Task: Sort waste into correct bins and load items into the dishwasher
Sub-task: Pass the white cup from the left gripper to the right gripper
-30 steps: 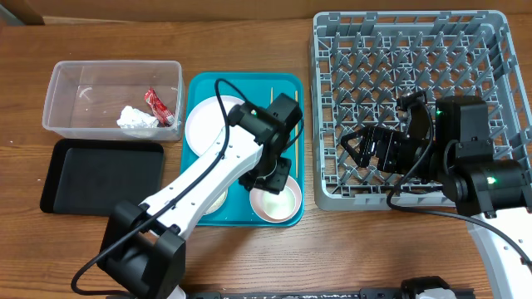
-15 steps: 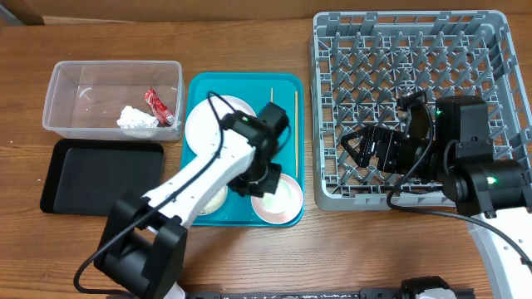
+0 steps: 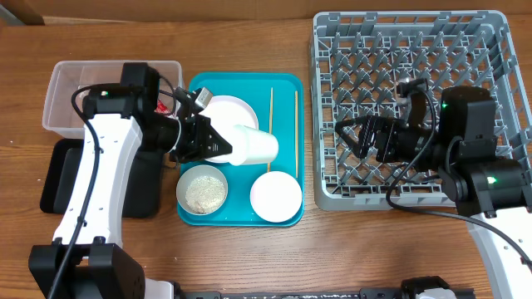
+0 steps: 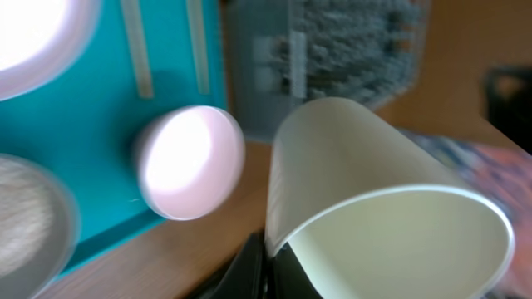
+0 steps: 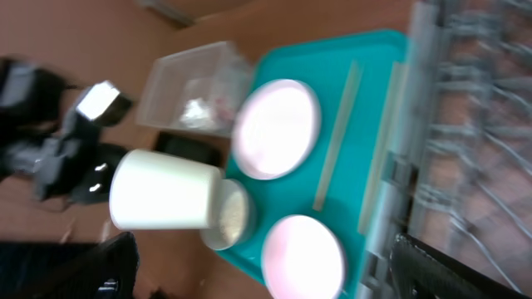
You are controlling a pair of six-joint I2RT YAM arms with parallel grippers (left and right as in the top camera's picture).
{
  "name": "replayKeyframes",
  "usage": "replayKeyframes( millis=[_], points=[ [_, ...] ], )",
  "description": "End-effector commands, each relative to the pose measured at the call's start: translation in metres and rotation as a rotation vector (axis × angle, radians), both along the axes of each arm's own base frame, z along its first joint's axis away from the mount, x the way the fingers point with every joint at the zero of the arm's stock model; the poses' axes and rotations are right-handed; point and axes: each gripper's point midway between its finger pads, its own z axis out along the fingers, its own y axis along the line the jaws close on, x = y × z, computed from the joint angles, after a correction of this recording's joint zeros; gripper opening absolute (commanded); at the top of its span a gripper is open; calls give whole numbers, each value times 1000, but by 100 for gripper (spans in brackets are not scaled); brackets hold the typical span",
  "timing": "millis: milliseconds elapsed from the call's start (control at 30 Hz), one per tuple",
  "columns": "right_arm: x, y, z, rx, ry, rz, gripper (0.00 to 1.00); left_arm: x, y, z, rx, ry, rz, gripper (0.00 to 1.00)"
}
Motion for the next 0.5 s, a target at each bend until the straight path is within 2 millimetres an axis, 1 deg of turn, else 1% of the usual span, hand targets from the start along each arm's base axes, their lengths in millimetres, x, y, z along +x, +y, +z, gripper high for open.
replayKeyframes(
  millis=[0,100,167,233,300,367,467],
  points=[
    [-22,29,29,128,-118,277,96,-7,-25,57,-350,-222,-123,4],
    [-25,41,30,215,-95,377,86,-10,-30,74,-451,-258,-127,4],
    [-31,52,35,299,-82,477,85,-10,-32,81,-490,-272,-128,4],
    [-36,61,37,348,-90,557,86,-10,-32,84,-510,-280,-126,4],
    [-38,69,36,366,-91,601,86,-9,-33,89,-538,-289,-121,4],
    [-40,77,35,367,-99,633,93,-9,-33,94,-562,-296,-118,4],
    [-44,92,38,373,-120,684,94,-9,-33,94,-563,-296,-117,4]
  ],
)
